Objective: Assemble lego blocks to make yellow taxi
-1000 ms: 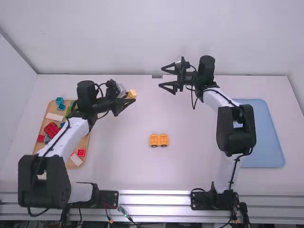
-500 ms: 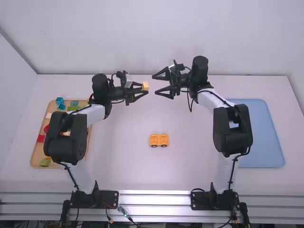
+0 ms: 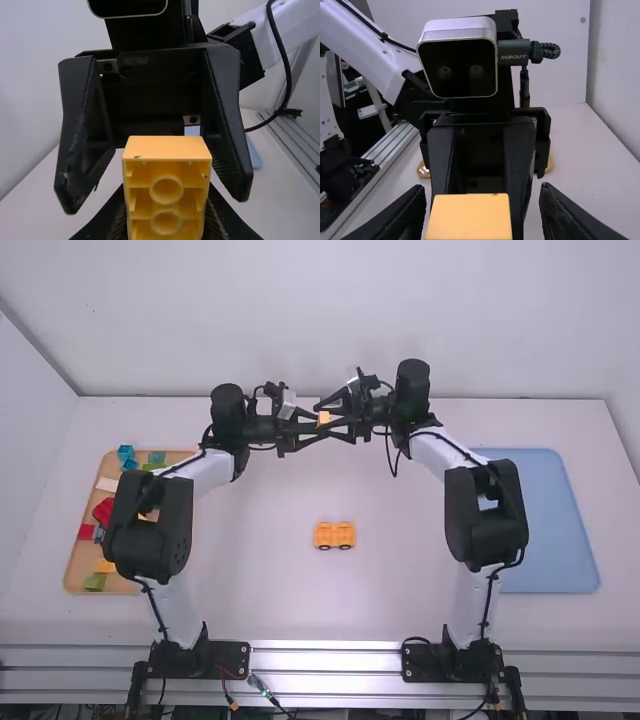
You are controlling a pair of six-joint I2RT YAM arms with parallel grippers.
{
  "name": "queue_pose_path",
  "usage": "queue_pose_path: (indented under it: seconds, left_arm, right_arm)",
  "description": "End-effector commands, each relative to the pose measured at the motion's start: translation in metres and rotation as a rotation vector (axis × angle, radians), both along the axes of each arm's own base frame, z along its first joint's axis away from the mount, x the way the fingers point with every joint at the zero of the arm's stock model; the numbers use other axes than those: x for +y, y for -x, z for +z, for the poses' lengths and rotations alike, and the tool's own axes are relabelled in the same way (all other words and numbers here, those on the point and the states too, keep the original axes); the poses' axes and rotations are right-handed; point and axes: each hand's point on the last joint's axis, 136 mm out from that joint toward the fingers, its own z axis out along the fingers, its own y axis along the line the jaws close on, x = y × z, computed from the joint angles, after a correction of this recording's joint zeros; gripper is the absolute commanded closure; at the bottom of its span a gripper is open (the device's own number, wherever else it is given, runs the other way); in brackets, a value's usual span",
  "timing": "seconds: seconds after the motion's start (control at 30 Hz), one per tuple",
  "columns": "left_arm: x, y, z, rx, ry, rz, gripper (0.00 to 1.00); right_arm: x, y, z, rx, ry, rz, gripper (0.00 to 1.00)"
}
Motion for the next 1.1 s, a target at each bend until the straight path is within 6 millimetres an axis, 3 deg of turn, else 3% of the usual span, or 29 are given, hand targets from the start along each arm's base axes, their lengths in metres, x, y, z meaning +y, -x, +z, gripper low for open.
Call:
queue_pose_path:
  seconds: [0.0, 0.17, 0.27, 0.47, 0.6, 0.63, 0.7, 0.73, 0.8, 0.87, 1.0, 1.07]
  left_arm:
    - [0.001, -0.001, 0.004, -0.028, 0.001, -0.014, 0.98]
    - [0.003, -0.008, 0.004, -0.028, 0.001, 0.028, 0.98]
    - [0.002, -0.008, 0.003, -0.023, 0.0, 0.028, 0.98]
    - [0.002, -0.008, 0.003, -0.024, 0.0, 0.029, 0.96]
    - [0.002, -0.008, 0.003, -0.028, 0.0, 0.028, 0.75]
    - [0.002, -0.008, 0.004, -0.028, 0.0, 0.028, 0.53]
    - [0.002, -0.008, 0.003, -0.027, 0.0, 0.028, 0.26]
    - [0.002, -0.007, 0.003, -0.024, 0.0, 0.026, 0.01]
    - [0.002, -0.008, 0.001, -0.007, -0.003, 0.027, 0.01]
    - [0.002, -0.007, -0.005, 0.039, -0.009, 0.028, 0.01]
    - [0.003, -0.005, -0.02, 0.121, -0.033, 0.026, 0.01]
    - [0.003, -0.002, -0.033, 0.107, -0.065, 0.024, 0.01]
  right_arm:
    - [-0.001, 0.0, 0.002, -0.005, -0.002, 0.01, 0.41]
    - [-0.004, 0.001, 0.003, -0.007, -0.004, 0.021, 0.41]
    - [-0.006, 0.0, 0.003, -0.006, -0.004, 0.016, 0.54]
    - [-0.006, 0.0, 0.003, -0.008, -0.005, 0.017, 0.65]
    - [-0.006, 0.0, 0.003, -0.009, -0.005, 0.017, 0.79]
    - [-0.006, 0.0, 0.003, -0.008, -0.005, 0.016, 0.87]
    - [-0.006, 0.0, 0.003, -0.007, -0.004, 0.017, 0.89]
    - [-0.006, -0.002, 0.003, -0.008, -0.004, 0.005, 0.88]
    - [-0.005, -0.013, 0.002, 0.013, 0.005, -0.06, 0.88]
    - [-0.01, -0.037, 0.002, 0.058, 0.016, -0.193, 0.89]
    - [-0.04, -0.088, -0.014, 0.101, 0.087, -0.505, 0.92]
    - [-0.056, -0.105, -0.03, 0.113, 0.207, -0.686, 0.92]
